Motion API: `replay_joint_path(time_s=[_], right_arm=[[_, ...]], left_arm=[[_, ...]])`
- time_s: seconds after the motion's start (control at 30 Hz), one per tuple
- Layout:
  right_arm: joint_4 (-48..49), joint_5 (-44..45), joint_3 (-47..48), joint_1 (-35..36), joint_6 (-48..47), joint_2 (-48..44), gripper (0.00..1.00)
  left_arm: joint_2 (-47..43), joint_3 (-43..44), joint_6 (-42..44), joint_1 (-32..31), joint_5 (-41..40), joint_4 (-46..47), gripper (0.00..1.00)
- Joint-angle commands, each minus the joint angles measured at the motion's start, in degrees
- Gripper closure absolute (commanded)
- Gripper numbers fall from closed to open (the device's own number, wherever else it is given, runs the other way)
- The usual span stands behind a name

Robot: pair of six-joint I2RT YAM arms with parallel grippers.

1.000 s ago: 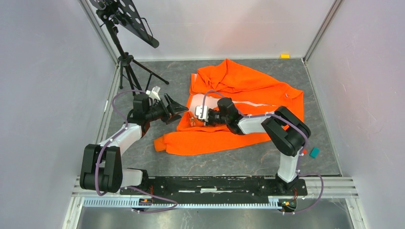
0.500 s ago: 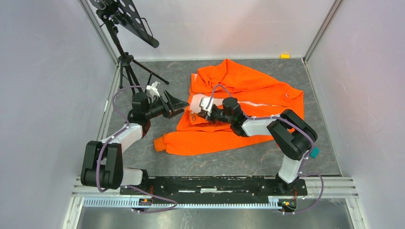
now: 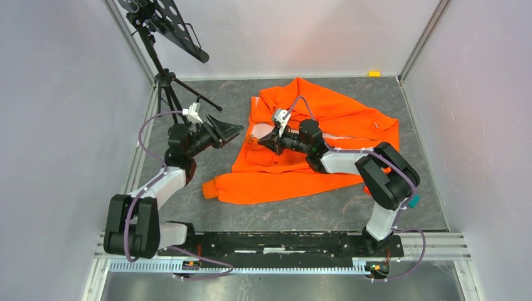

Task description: Zip up the jacket

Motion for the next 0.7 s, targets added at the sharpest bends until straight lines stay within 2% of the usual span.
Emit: replay_joint_path(time_s=[0.0,0.13,0.23,0.4,0.47,0.53,0.67], right_arm=[[9.0,-4.3,-1.7,-0.1,7.2,-0.8,1.0],[8.4,-2.6,-2.5,-0.4,7.8,-3.2,1.0],[1.9,-5.9,1.4,-0.8,7.4,-2.6,1.0],[-10.6,-8.7,10.2,-0.8,7.2,-0.2,1.0],[-11.6,-9.8,10.9,-0.8,7.4,0.1,1.0],[-11.4,-11.6,11.4,-0.8,8.0,0.6,1.0],[-11.2,-14.3,12.6,-0.9,10.5,1.5,1.0]], left_arm=[[5.0,2.4,-5.6,-0.4,-3.6,4.4,0.26],[6.1,0.0,-5.3,-0.5,-1.8,16.2,0.12],[5.5,-0.7,-2.8,-0.5,0.8,21.9,0.09],[3.2,1.3,2.6,-0.5,2.2,21.5,0.13],[4.0,3.5,5.5,-0.5,6.3,20.5,0.08],[5.9,5.3,4.5,-0.4,9.9,23.8,0.05],[7.1,6.5,4.1,0.1,9.5,24.4,0.01]])
